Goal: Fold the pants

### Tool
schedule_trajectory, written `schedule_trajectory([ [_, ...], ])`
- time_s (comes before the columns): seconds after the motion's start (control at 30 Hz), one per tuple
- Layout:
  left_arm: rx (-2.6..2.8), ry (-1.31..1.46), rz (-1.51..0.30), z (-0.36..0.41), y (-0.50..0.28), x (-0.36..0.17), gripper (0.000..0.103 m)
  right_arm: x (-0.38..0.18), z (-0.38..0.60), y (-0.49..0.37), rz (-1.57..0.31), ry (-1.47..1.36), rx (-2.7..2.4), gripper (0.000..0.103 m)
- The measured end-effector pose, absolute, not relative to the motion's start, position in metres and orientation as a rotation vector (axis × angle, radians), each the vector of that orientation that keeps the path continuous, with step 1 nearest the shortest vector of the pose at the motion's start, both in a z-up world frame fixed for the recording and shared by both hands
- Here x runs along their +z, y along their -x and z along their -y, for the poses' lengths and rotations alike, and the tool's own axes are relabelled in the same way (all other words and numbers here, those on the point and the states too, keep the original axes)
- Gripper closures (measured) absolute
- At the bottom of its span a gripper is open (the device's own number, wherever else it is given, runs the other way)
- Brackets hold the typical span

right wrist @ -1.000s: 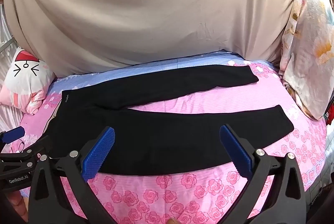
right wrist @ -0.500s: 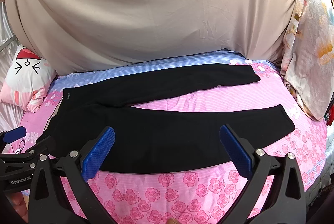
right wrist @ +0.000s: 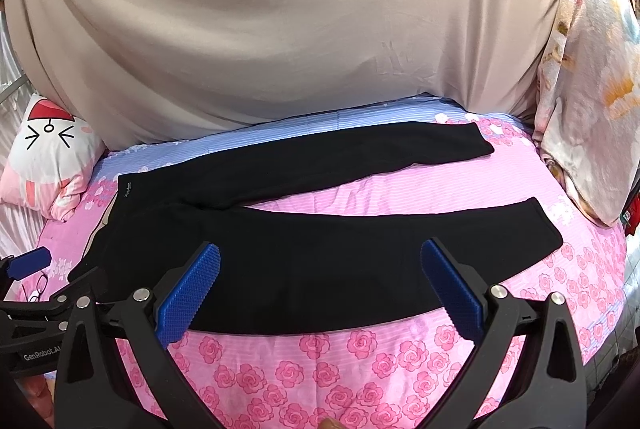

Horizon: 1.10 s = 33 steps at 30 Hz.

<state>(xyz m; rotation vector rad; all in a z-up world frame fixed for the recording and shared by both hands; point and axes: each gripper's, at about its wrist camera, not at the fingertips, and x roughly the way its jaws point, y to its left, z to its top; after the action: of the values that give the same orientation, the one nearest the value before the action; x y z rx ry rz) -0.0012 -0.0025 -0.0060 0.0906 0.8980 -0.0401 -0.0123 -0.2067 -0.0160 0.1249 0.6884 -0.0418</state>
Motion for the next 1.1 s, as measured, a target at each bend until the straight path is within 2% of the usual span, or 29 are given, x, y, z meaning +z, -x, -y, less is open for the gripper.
schedule_trajectory([
  [1.1, -0.035, -0.1, -0.904, 0.0105, -0.0029, -0.0066, 0.005, -0.0165, 0.2101, 0.012, -0.688, -0.128, -0.042, 0.005],
])
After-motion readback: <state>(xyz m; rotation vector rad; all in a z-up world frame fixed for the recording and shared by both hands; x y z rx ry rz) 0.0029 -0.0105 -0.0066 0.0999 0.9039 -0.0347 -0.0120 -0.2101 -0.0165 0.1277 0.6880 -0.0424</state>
